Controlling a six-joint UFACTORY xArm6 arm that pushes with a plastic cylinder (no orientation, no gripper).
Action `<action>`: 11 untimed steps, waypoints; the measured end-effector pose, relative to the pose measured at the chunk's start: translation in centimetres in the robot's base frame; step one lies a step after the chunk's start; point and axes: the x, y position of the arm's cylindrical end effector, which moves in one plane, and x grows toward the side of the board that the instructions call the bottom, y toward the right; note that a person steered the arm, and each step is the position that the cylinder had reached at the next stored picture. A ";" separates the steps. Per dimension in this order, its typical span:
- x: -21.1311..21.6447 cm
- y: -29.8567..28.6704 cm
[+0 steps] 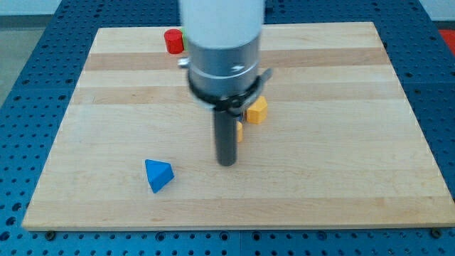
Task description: Move the yellow heart to the bottom of the yellow hexagon
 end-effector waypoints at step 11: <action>4.4 -14.3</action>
